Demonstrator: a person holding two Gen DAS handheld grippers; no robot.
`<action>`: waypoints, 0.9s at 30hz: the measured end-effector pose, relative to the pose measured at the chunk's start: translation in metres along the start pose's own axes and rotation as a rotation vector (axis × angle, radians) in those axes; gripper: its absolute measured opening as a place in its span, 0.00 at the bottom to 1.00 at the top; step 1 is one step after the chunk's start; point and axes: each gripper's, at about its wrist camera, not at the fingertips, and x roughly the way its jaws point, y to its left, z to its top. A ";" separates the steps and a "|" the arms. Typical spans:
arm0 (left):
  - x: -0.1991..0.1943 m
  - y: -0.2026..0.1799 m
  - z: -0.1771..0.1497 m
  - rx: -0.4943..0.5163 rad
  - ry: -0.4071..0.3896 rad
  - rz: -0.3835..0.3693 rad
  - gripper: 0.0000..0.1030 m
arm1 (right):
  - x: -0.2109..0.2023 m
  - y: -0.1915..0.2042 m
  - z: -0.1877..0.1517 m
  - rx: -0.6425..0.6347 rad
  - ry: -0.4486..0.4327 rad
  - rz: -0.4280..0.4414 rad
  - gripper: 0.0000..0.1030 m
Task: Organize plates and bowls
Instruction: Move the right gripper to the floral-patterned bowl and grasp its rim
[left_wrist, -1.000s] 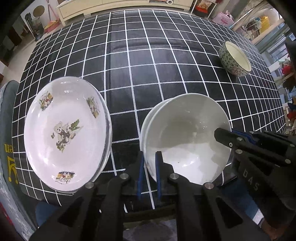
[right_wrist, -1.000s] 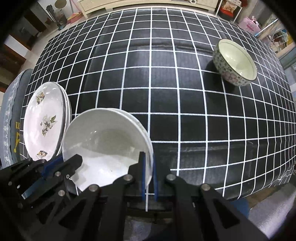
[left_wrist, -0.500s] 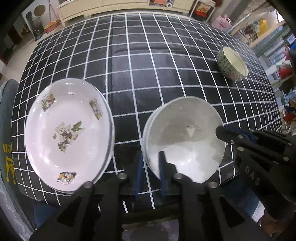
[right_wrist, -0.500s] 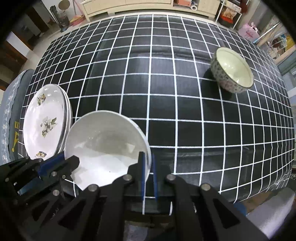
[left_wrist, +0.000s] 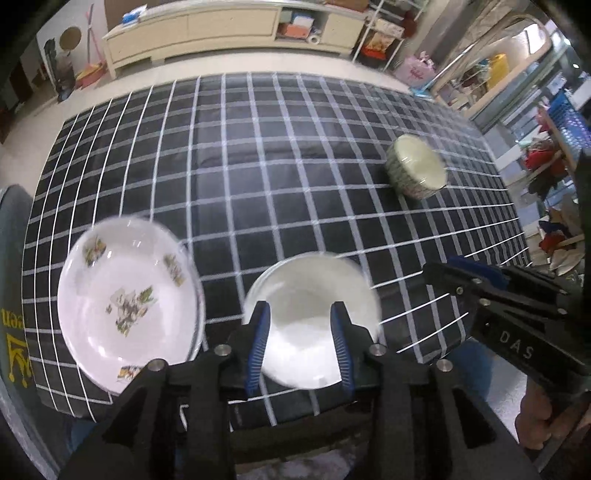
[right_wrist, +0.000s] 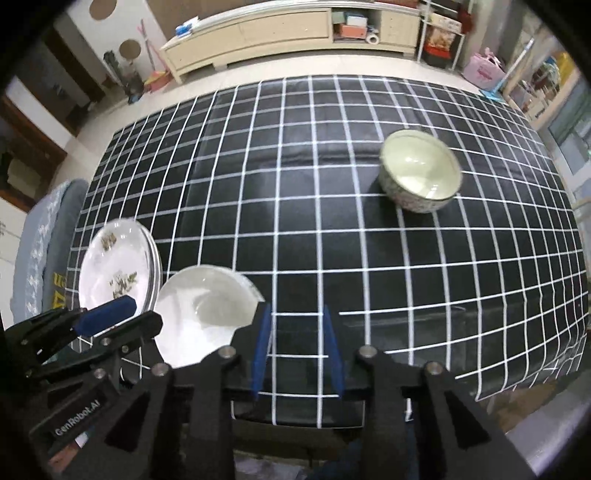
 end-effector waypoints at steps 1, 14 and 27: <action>-0.003 -0.008 0.005 0.013 -0.008 -0.006 0.32 | -0.002 -0.004 0.002 0.004 -0.004 -0.001 0.32; 0.003 -0.079 0.060 0.127 -0.015 -0.013 0.33 | -0.033 -0.075 0.025 0.083 -0.059 -0.034 0.32; 0.058 -0.131 0.122 0.184 0.018 -0.009 0.33 | -0.005 -0.140 0.071 0.114 -0.050 -0.062 0.32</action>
